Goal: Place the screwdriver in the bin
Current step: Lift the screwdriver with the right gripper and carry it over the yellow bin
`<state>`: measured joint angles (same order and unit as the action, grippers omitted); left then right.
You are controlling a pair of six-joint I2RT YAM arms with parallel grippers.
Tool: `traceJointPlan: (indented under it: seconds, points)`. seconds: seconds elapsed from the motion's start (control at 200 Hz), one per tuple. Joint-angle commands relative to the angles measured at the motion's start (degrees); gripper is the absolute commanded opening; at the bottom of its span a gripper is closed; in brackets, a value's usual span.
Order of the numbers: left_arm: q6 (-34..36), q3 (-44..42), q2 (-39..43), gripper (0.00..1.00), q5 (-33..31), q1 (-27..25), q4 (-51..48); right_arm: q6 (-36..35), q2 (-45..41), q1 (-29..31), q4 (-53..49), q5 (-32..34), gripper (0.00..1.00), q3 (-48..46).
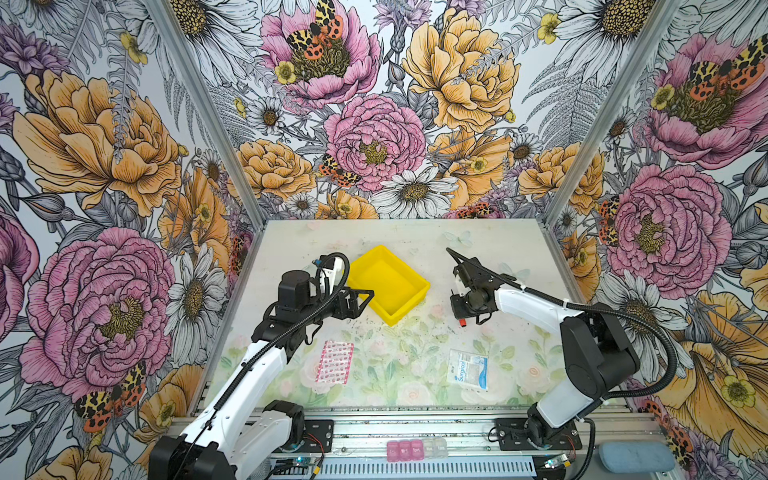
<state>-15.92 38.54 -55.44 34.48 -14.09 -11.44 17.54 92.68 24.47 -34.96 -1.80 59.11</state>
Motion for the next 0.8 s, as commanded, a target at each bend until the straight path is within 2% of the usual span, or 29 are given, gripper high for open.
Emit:
traceJointPlan:
  seconds: [0.0, 0.165, 0.285, 0.425, 0.605, 0.796]
  points:
    - [2.0, -1.0, 1.4, 0.99, 3.3, -1.4, 3.0, 1.0, -3.5, 0.9, -0.2, -0.7, 0.00, 2.5]
    - [2.3, -1.5, 2.0, 0.99, 3.1, -2.6, 3.0, 2.3, -5.9, 3.7, -0.9, -0.7, 0.00, 6.7]
    - [0.7, -1.7, 2.0, 0.99, 0.5, -2.9, 3.6, 3.0, -5.3, 5.6, -0.9, -0.7, 0.00, 11.1]
    - [-2.2, -2.4, 2.3, 0.99, -3.1, -3.0, 5.2, 3.7, -1.1, 7.6, -0.9, -1.3, 0.00, 18.7]
    - [-2.3, -4.2, 4.9, 0.99, -9.8, -2.9, 4.3, 3.9, 6.7, 9.9, -0.7, -1.4, 0.00, 28.6]
    - [-0.9, -3.9, 6.1, 0.99, -12.6, -2.4, 2.2, 3.5, 15.1, 11.8, -0.7, -2.8, 0.00, 37.7]
